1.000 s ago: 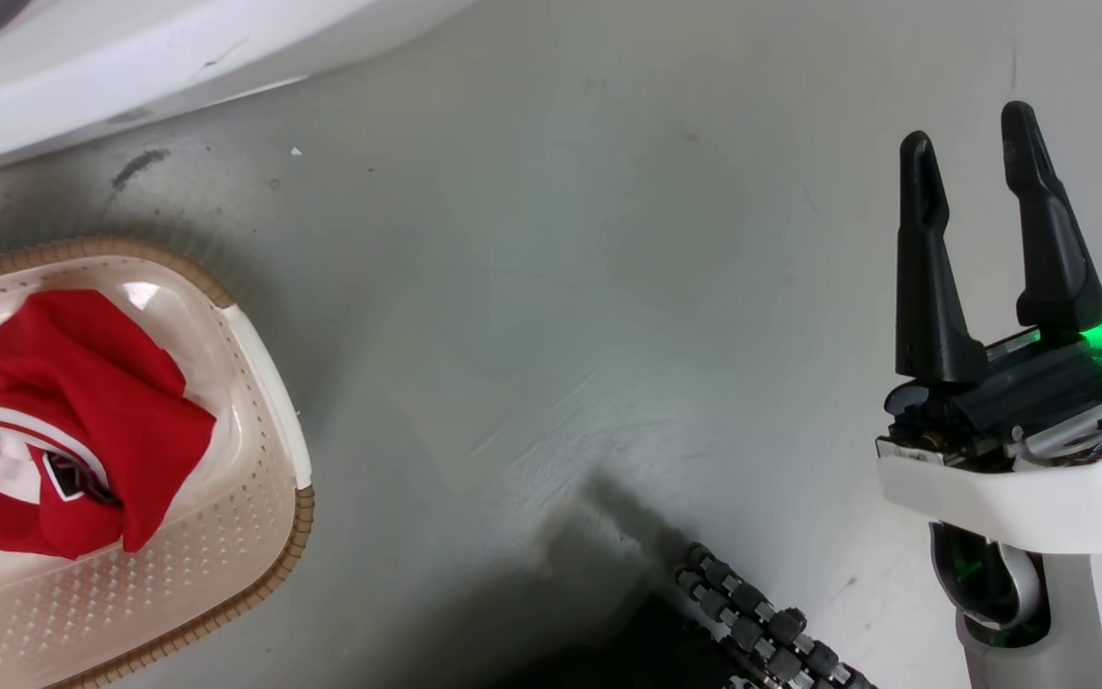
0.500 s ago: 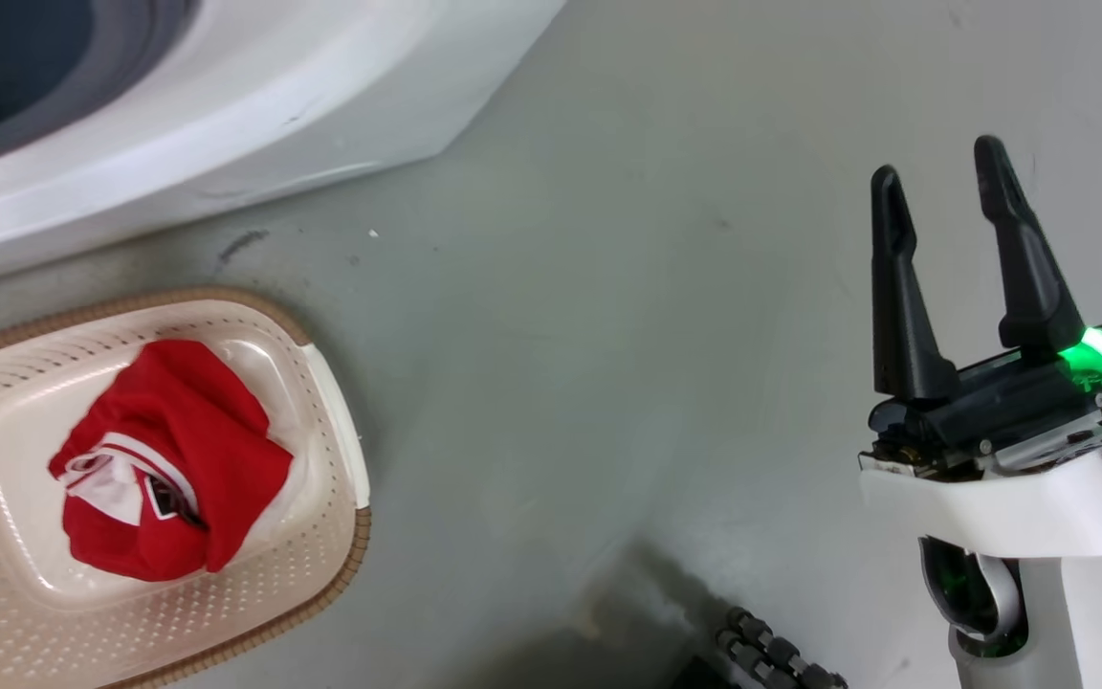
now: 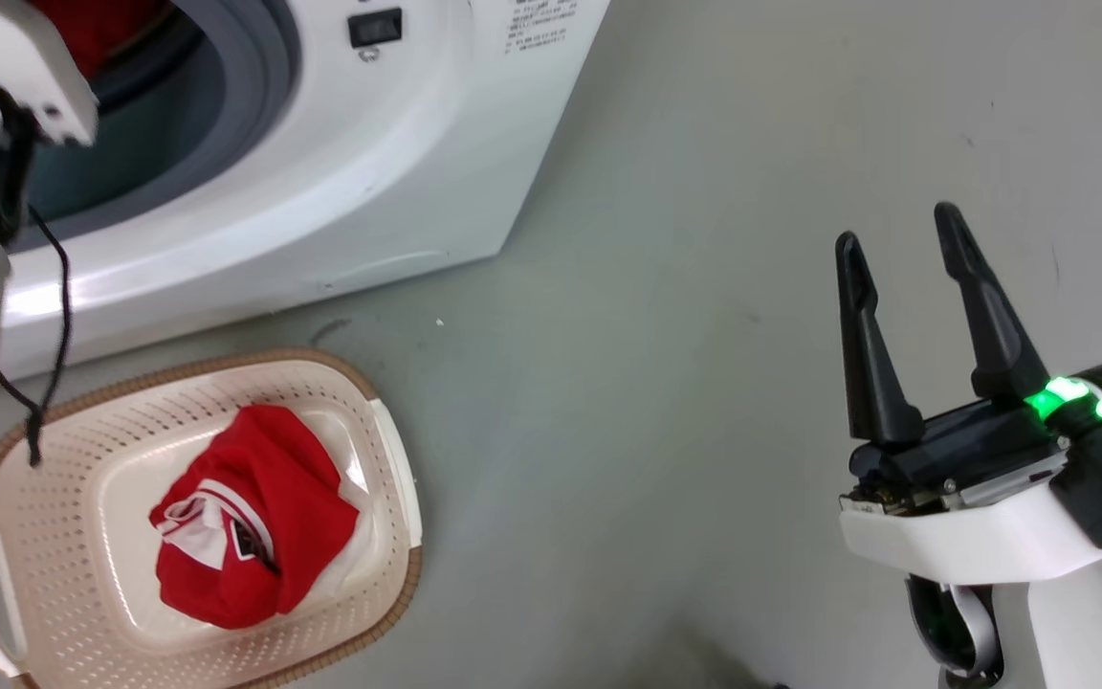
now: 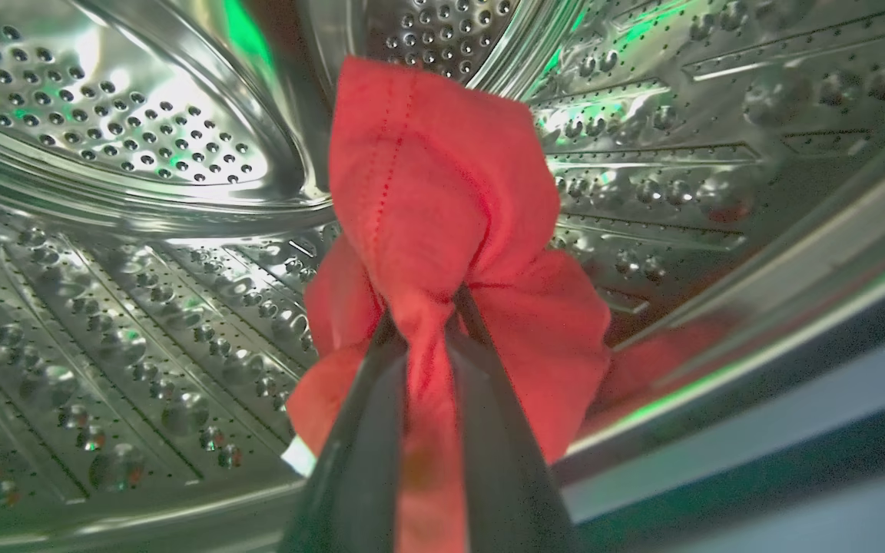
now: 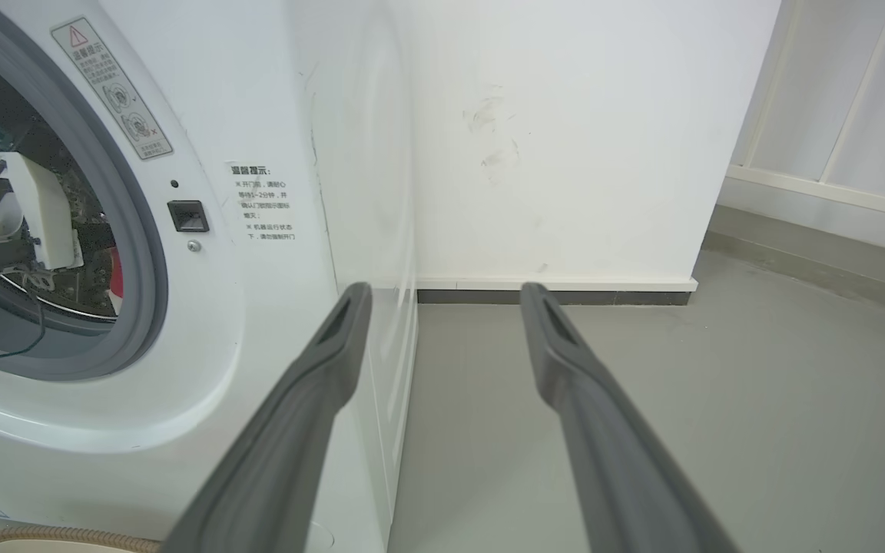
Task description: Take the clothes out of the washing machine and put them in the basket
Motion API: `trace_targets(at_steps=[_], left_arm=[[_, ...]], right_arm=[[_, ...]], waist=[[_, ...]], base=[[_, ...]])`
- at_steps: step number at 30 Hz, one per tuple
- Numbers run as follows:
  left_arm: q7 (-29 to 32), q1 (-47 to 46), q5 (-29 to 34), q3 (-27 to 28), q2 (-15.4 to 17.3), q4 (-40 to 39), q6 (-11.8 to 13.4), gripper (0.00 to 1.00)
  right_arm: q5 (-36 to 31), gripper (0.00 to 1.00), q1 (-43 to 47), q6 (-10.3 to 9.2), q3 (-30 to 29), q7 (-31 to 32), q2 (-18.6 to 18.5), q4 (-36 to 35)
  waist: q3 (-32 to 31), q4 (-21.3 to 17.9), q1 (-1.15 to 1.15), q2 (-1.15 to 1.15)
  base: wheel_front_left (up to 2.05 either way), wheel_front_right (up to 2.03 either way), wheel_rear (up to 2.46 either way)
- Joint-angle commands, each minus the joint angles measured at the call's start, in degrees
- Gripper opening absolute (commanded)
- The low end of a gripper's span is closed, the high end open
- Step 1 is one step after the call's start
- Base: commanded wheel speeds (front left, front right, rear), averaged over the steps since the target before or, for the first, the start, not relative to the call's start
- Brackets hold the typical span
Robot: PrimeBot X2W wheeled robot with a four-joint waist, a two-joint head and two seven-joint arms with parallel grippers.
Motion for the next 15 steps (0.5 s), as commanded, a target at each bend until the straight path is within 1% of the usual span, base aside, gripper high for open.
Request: trace_targets(at_steps=[1,6,10,12,15], left_arm=[[-1.0,1.3,-0.2,0.1,-0.1,0.2,0.0,0.00],[-5.6,7.2,-1.5,1.2,-1.4,-0.4,0.7,0.00],[-6.7,13.0,-1.8,2.1,-2.4,-2.8,1.9,0.00],[-6.9,15.6,-1.9,3.3,-2.6,-5.4,2.9,0.00],[-6.9,21.4,-0.8,5.0,-2.6,-11.0,5.0,0.00]], right_arm=[[-0.1,1.00,0.8,-0.04,0.0,-0.1,0.0,0.2],[-1.5,1.00,3.0,-0.04,0.1,-0.1,0.0,1.1],[-2.7,1.00,4.9,-0.04,-0.2,-0.1,0.0,1.9],[-3.3,1.00,5.9,-0.04,-0.3,-0.1,0.0,2.2],[-4.1,1.00,7.3,-0.04,-0.4,-0.1,0.0,2.6]], waist=[[-2.1,1.0,0.00,0.00],[-6.5,2.2,0.00,0.00],[-9.9,3.4,0.00,0.00],[-11.7,4.0,0.00,0.00],[-14.1,4.9,0.00,0.00]], base=[[0.00,0.00,0.00],[0.00,0.00,0.00],[0.00,0.00,0.00],[0.00,0.00,0.00],[0.00,0.00,0.00]])
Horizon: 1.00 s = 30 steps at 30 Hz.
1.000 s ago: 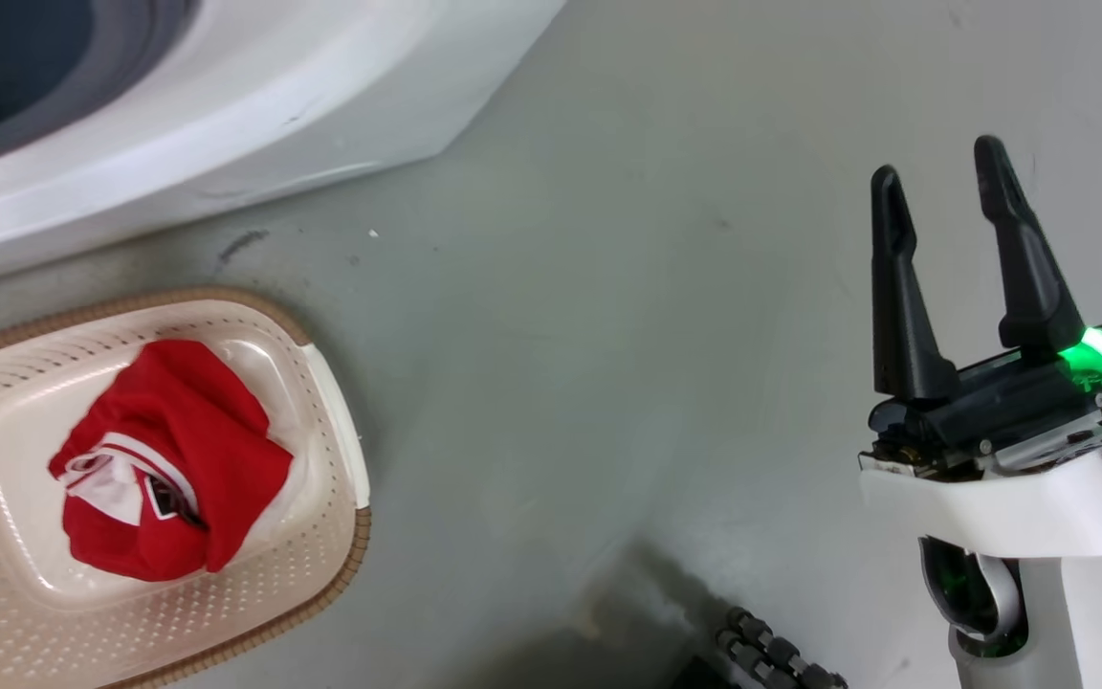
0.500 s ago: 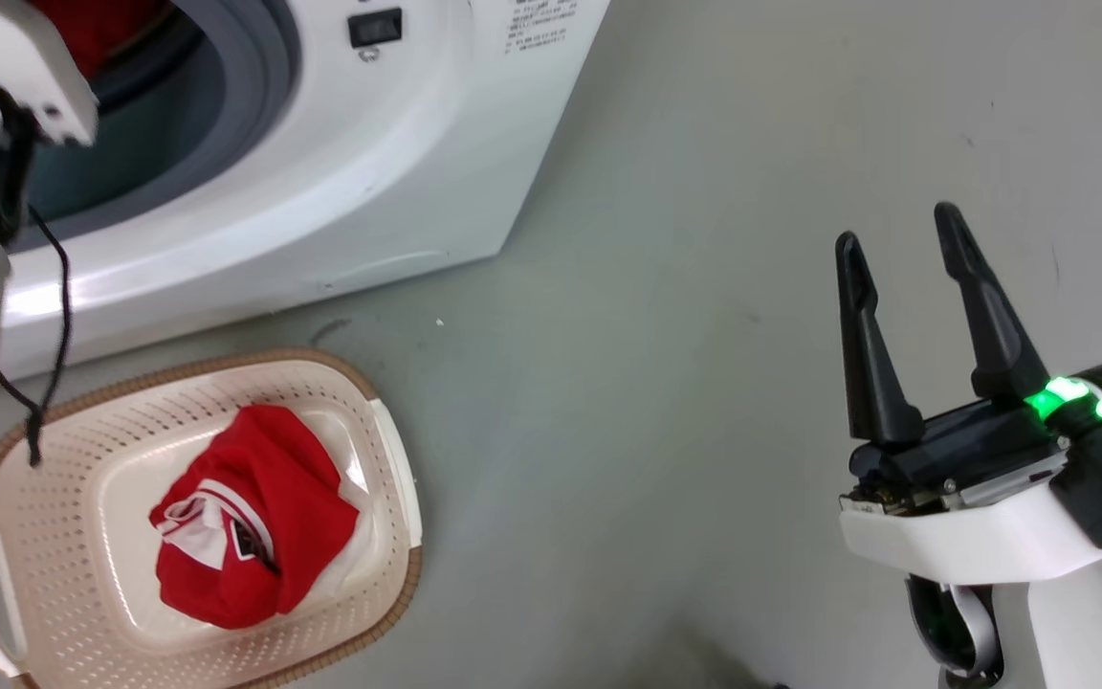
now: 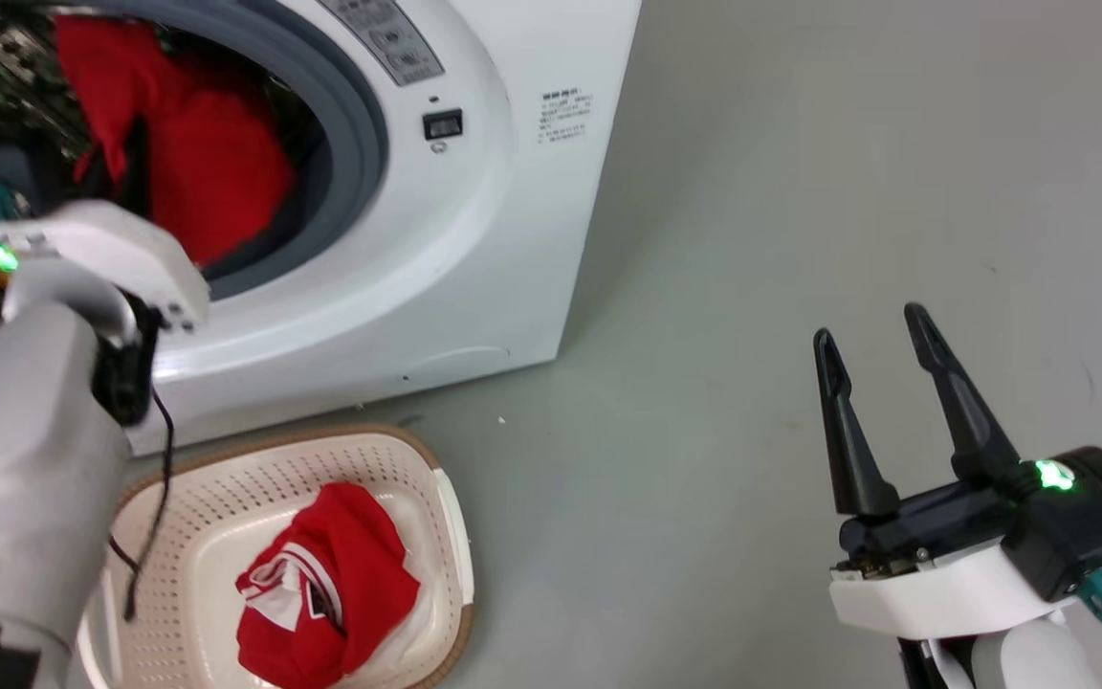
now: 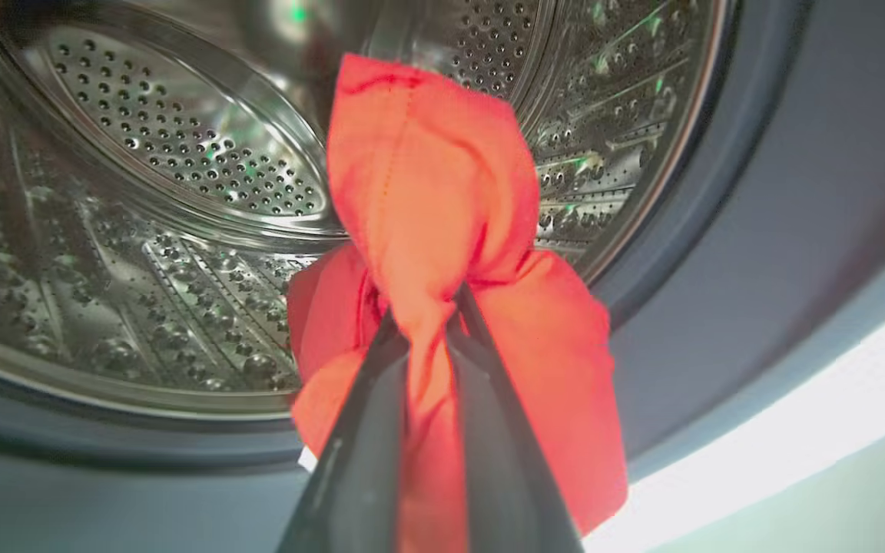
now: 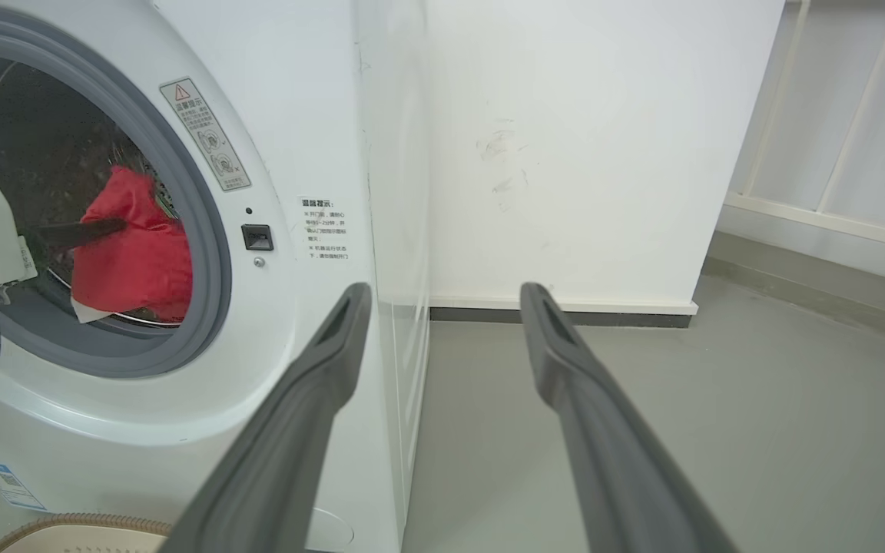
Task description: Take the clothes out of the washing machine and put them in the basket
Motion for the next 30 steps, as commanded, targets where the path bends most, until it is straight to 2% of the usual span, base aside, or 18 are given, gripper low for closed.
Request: trace_targets(at_steps=[1,9,17,22,30], left_arm=[[-0.3,2.8,0.7,0.3,-0.2,-1.2,0.7,0.00],[-0.3,17.9,4.4,3.6,-1.4,-14.6,5.6,0.00],[-0.3,31.6,7.4,6.2,-3.2,-24.9,9.0,0.00],[-0.3,39.6,8.7,7.6,-4.2,-29.4,10.4,0.00],[-0.3,49.5,9.9,8.8,-4.3,-34.1,10.8,0.00]], right_arm=[[-0.3,1.00,0.8,-0.04,0.0,-0.1,0.0,0.2],[-1.8,1.00,4.2,-0.04,0.8,-0.1,0.0,1.2],[-2.5,1.00,7.7,-0.04,0.8,-0.1,0.0,1.9],[-2.9,1.00,9.7,-0.04,0.6,-0.1,0.0,2.2],[-3.5,1.00,12.2,-0.04,0.0,-0.1,0.0,2.7]], waist=[[-2.7,1.4,0.02,0.00],[-8.9,3.3,0.02,0.00],[-13.6,4.9,0.02,0.00],[-16.1,5.5,0.02,0.00],[-19.4,6.4,0.02,0.00]], base=[[0.00,0.00,0.00],[0.00,0.00,0.00],[0.00,0.00,0.00],[0.00,0.00,0.00],[0.00,0.00,0.00]])
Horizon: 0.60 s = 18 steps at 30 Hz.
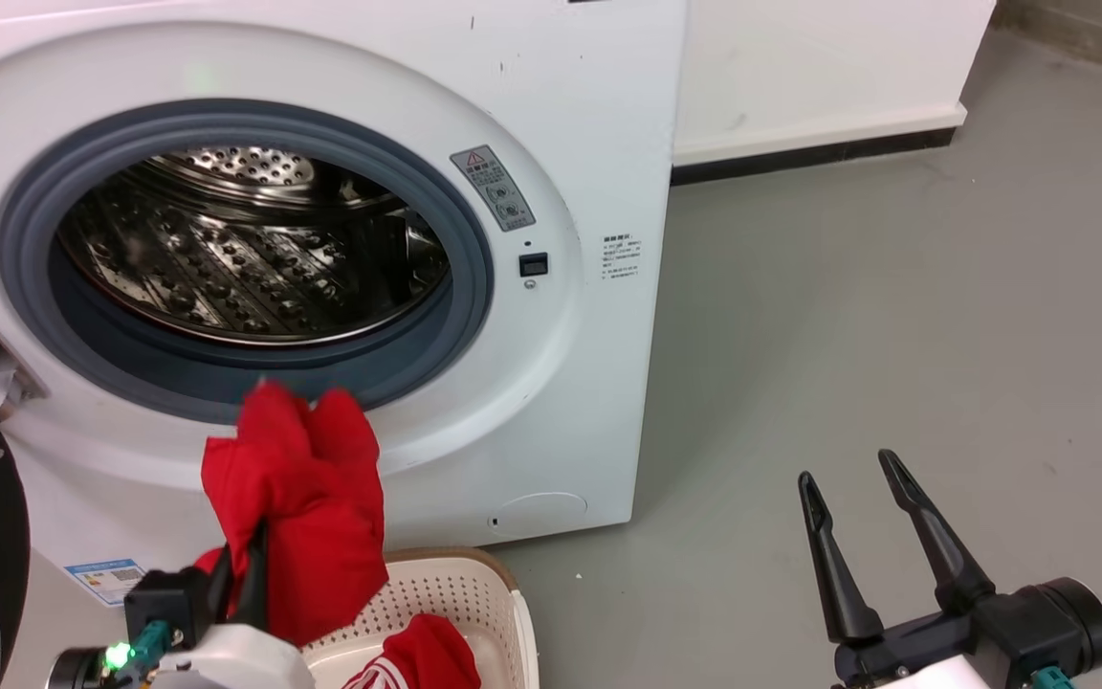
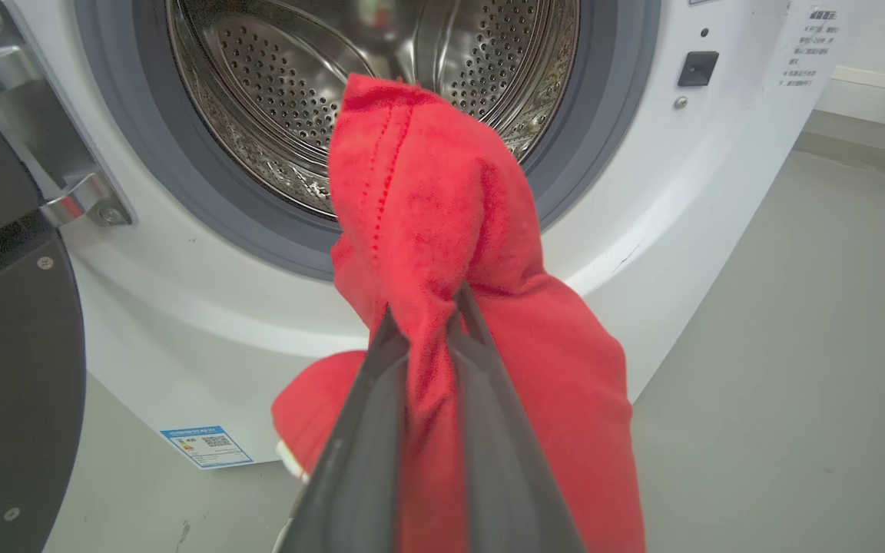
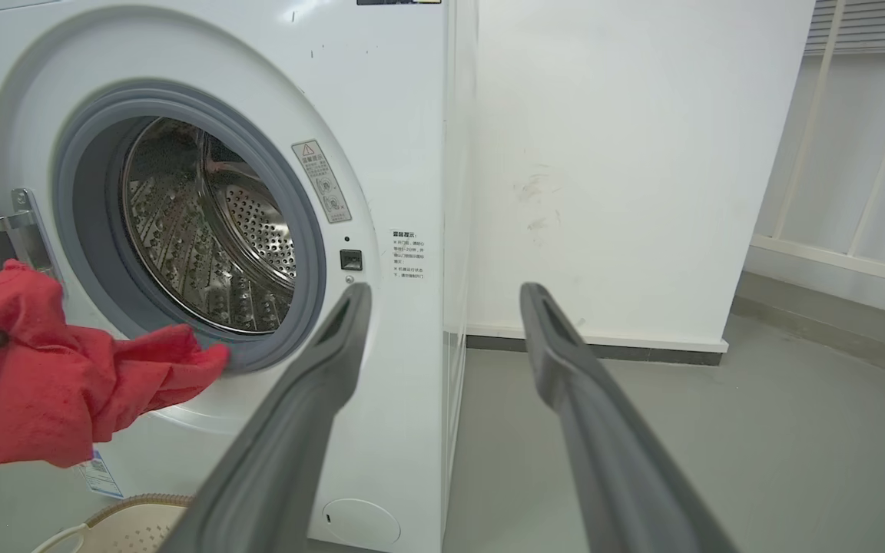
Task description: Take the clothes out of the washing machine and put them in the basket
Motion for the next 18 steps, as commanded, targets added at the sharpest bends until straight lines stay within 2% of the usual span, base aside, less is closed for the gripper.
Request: trace_targets(at_steps=[1,9,18], left_arm=[[-0.2,1.1,0.3,-0.1,0.0,-0.6,-0.1,0.00],[-0.2,3.8,-0.4,-0.9,-1.2,2.2,-1.2,0.00],[-0.2,1.4,-0.1,-0.3,-3.0,7.9,-3.5,0.00]], right_arm=[[-0.3,1.00,0.7,-0.04,-0.1,-0.1,0.0,0.1],[-0.1,1.00,0.9,-0.04,0.1,-0.1,0.0,0.2],[0.0,1.00,-0.6,-0.04,0.9,-0.1,0.0,-0.2]], waist=[[-0.6,0.4,0.01,0.00],[-1.3,0.4,0.01,0.00],[0.9,-1.4,0.01,0.00]], base=[[0.00,0.00,0.00],[0.00,0.00,0.00],[0.00,0.00,0.00]])
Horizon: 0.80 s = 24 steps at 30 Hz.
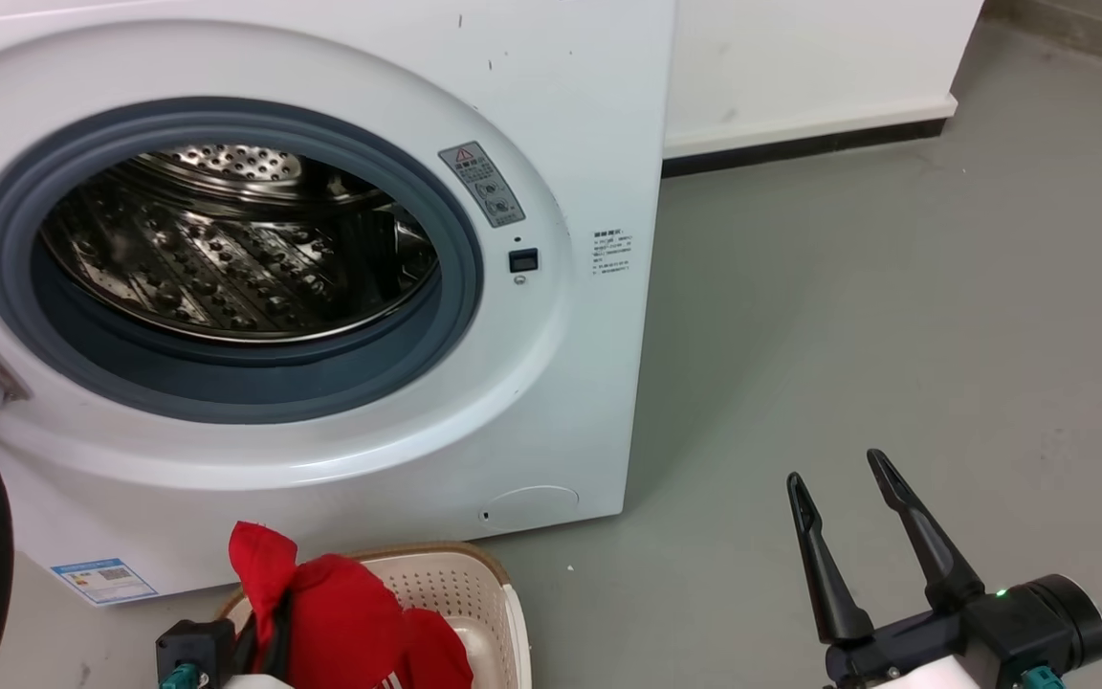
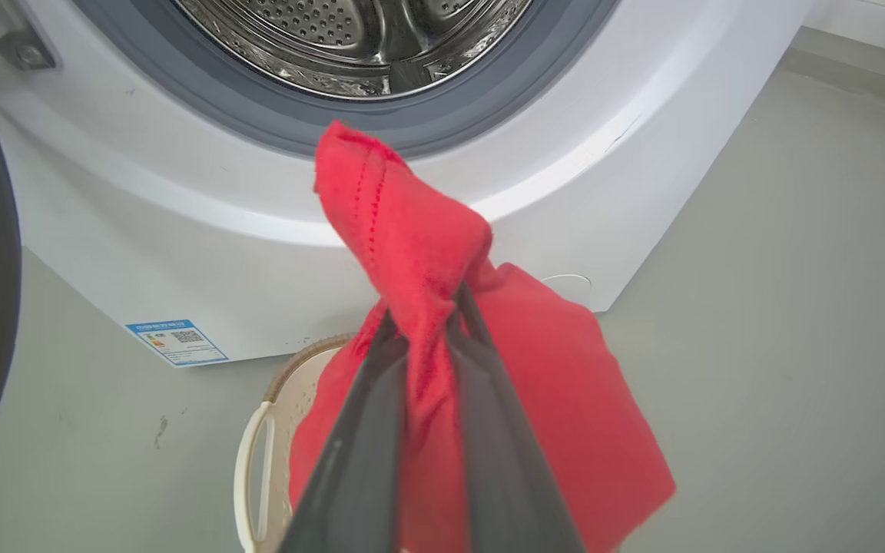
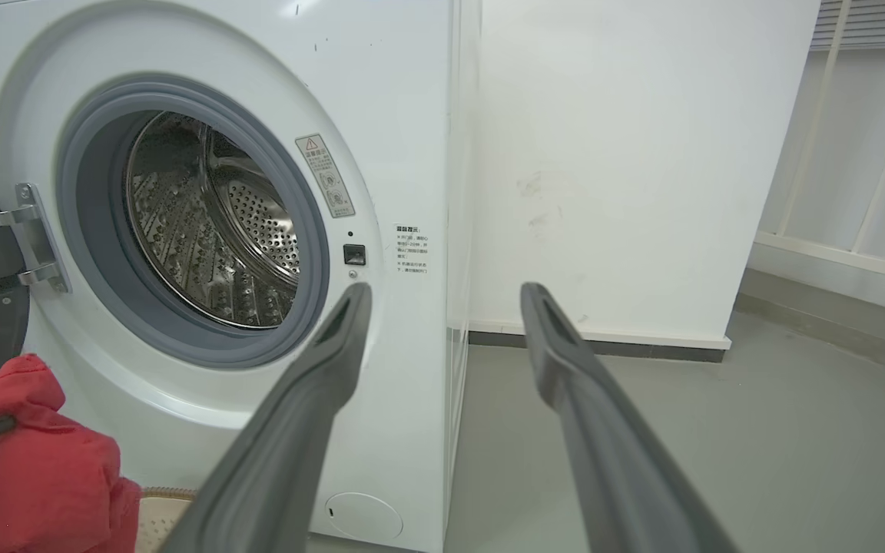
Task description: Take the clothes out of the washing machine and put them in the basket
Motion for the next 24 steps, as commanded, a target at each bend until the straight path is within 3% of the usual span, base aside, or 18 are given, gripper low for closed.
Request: trace_targets(at_steps=[1,13,24], left_arm=[[-0.2,-1.3,0.4,0.3,-0.3,0.9,-0.4,0.00],[-0.2,-10.9,1.5,1.5,-1.5,12.6,-3.9,0.00],[-0.2,-20.5,3.6,1.0,-0.6,25.1,-6.4,0.00]], right_arm=[[0.2,1.00,-0.8,-0.04,0.1,-0.1,0.0,-0.2],[1.5,1.00,-7.6,-0.04,0.9,-0.1,0.0,-1.9],[2.8,1.00,-14.8,-0.04,1.0,-0.1,0.0,-3.7]], waist=[[0.9,-0.6,0.00,0.00],[13.2,-3.3,0.00,0.00],[24.7,-5.9,0.00,0.00]], base=[[0.00,0.00,0.00],[0.00,0.00,0.00],[0.00,0.00,0.00]])
